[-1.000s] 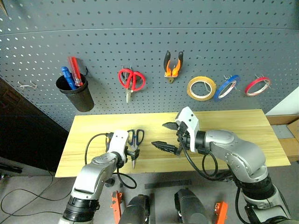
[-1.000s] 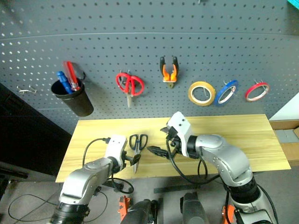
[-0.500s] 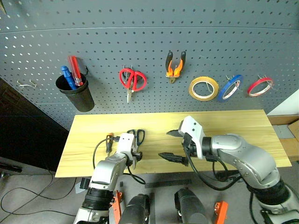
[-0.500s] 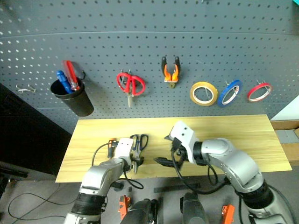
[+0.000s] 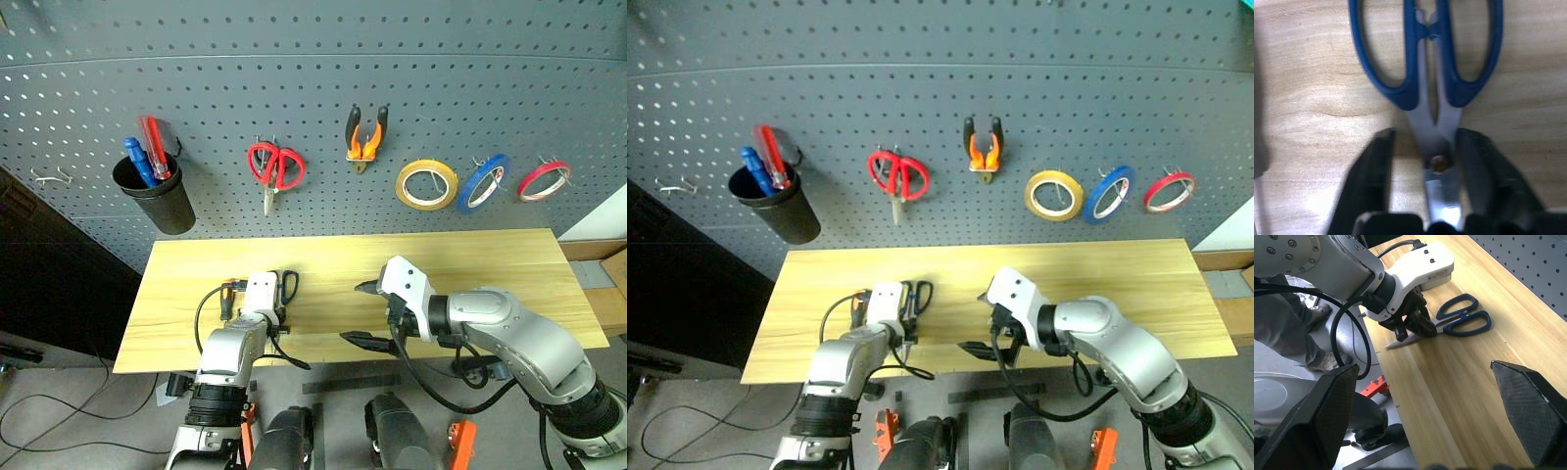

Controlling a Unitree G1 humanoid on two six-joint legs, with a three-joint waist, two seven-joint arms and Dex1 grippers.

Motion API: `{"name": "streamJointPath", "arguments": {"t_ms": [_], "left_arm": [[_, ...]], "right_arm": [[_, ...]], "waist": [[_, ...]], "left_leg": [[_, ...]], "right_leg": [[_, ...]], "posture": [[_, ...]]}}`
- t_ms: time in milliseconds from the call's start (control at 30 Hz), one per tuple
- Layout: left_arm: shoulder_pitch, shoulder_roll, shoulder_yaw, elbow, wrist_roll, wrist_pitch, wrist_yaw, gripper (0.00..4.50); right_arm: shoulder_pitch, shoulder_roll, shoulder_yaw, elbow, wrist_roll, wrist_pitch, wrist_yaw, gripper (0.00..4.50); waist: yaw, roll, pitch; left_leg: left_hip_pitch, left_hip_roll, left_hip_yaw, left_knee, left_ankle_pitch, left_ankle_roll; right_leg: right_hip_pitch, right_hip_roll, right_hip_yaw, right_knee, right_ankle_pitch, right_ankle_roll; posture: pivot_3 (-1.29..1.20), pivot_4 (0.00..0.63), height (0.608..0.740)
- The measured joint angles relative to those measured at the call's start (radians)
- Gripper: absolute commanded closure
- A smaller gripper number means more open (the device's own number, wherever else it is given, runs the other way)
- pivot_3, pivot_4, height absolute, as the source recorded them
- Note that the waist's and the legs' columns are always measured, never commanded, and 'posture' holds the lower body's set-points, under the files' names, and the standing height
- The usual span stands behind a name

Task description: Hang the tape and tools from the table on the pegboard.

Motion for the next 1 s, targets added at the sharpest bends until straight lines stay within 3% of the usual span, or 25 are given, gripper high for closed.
{"name": "streamJointPath", "arguments": {"t_ms": [100, 433, 767, 1000], "left_arm": [[0.006, 0.003, 0.013, 0.000, -0.013, -0.020, -0.027, 4.02], [0.089, 0.094, 0.051, -0.050, -0.121, -0.031, -0.225, 4.06], [0.163, 0.297, 0.116, -0.405, -0.378, -0.144, -0.605, 4.06], [0.198, 0.378, 0.163, -0.562, -0.457, -0.240, -0.688, 4.06]], "right_arm": [[0.006, 0.000, -0.001, -0.001, 0.000, 0.000, -0.007, 0.00], [0.029, -0.001, -0.025, -0.030, 0.010, 0.002, -0.026, 0.00], [0.036, -0.044, -0.206, -0.099, 0.046, -0.089, 0.002, 0.00], [0.034, -0.093, -0.283, -0.062, 0.046, -0.133, 0.031, 0.00]], "waist": [[0.000, 0.000, 0.000], [-0.003, 0.000, 0.003], [-0.002, 0.003, 0.012], [-0.001, 0.003, 0.012]], "left_leg": [[0.000, 0.000, 0.000, 0.000, 0.000, 0.000], [0.000, 0.000, 0.000, 0.000, 0.000, 0.000], [0.000, 0.000, 0.000, -0.004, 0.000, 0.000], [0.001, 0.001, 0.001, -0.005, 0.000, 0.000]], "right_leg": [[0.000, 0.000, 0.000, 0.000, 0.000, 0.000], [0.000, 0.000, 0.000, 0.000, 0.000, 0.000], [-0.001, 0.000, 0.000, -0.002, 0.000, 0.000], [-0.001, 0.000, 0.000, -0.003, 0.000, 0.000]], "posture": [[-0.29, 0.265, 0.740], [-0.30, 0.262, 0.740], [-0.27, 0.251, 0.740], [-0.25, 0.241, 0.740]]}}
